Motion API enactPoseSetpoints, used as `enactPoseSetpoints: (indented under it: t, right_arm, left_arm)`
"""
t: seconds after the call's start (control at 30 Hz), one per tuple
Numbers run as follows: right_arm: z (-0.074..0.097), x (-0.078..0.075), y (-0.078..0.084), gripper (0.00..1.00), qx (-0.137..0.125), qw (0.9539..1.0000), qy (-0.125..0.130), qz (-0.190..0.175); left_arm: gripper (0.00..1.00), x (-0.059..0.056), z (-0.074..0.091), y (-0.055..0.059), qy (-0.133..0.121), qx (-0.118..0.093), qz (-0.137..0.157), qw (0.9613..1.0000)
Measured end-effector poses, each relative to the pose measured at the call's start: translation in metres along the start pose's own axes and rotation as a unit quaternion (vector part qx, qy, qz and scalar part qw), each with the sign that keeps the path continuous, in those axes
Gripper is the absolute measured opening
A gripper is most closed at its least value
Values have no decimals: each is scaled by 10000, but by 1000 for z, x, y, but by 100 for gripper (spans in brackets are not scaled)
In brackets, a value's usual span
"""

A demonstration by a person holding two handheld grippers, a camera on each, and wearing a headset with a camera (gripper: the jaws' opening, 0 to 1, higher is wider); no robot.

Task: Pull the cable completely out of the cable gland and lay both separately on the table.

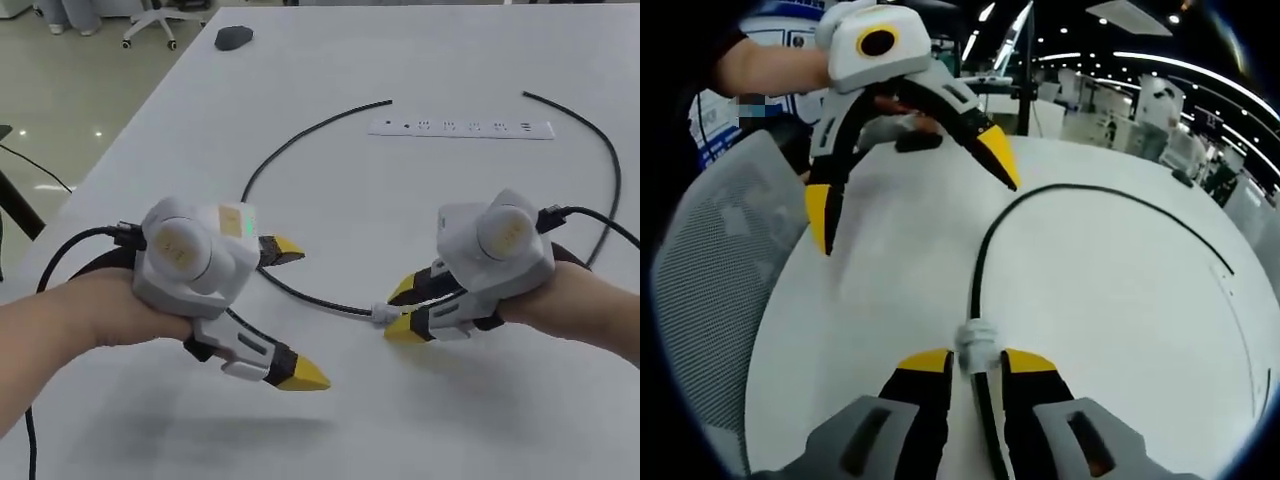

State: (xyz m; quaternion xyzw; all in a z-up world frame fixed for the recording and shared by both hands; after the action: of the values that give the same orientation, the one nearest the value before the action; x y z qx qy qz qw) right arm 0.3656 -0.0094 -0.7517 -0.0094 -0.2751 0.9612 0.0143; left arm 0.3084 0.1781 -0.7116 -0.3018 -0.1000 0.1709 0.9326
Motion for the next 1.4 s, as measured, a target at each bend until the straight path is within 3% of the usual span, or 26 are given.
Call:
enactPoseSetpoints:
  t: [0.1,0.27,0.37,0.4,0.53,0.57,0.67,0.8,0.9,1.0,1.07,1.27,1.4]
  right_arm:
    - [0,1,2,9,-70,10000,43,-48]
    - [0,3,5,9,-153,9998,64,-148]
    - [1,10,7,9,-284,9982,-218,-484]
    - [2,10,8,9,-280,9988,-204,-359]
    - [11,23,12,8,-275,9986,-298,-325]
    - [18,30,13,8,-329,9987,-279,-275]
    - [32,42,9,8,-514,9974,-329,-394]
    - [50,64,2,8,-580,9981,-218,-51]
    - [61,75,-1,8,-631,9978,-183,46]
    - [75,85,-4,8,-690,9972,-30,292]
    - [81,92,-7,8,-706,9968,77,376]
    - [89,103,-8,8,-660,9957,270,586]
    - [94,105,-7,8,-700,9955,283,580]
  left_arm:
    - [87,-1,0,-2,13,-140,117,9998]
    - [84,-6,-3,-2,94,-186,267,9994]
    - [78,-11,-4,-2,165,-234,379,9989]
    - [74,-14,-5,-4,228,-306,438,9983]
    - [71,-22,-9,-2,373,-313,627,9968]
    - [69,-25,-10,-1,445,-273,799,9954]
    - [60,-31,-13,-6,649,-518,997,9916]
    - [55,-37,-14,-18,891,-662,980,9890]
    - [47,-43,-15,-28,1261,-893,1160,9811]
    - [38,-50,-13,-37,1802,-1226,1563,9634]
    - [34,-52,-12,-41,1982,-1420,1628,9561]
    - [25,-60,-10,-44,2195,-1333,1550,9539]
    - [21,-64,-7,-46,2276,-1445,1602,9495]
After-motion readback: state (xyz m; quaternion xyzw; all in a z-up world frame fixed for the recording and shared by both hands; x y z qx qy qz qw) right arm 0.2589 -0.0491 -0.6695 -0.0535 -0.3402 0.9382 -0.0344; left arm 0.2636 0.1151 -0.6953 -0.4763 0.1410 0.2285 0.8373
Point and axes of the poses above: the centre of the closed fingertips' face, and the gripper's own axes: z roughly backward along the fingers, x roughly to its left, y roughly out of its underside, the point moved 10 cm from there along z, roughly backward along the fingers, and after that the axes turned 13 degrees about x, right-handed, at the moved point
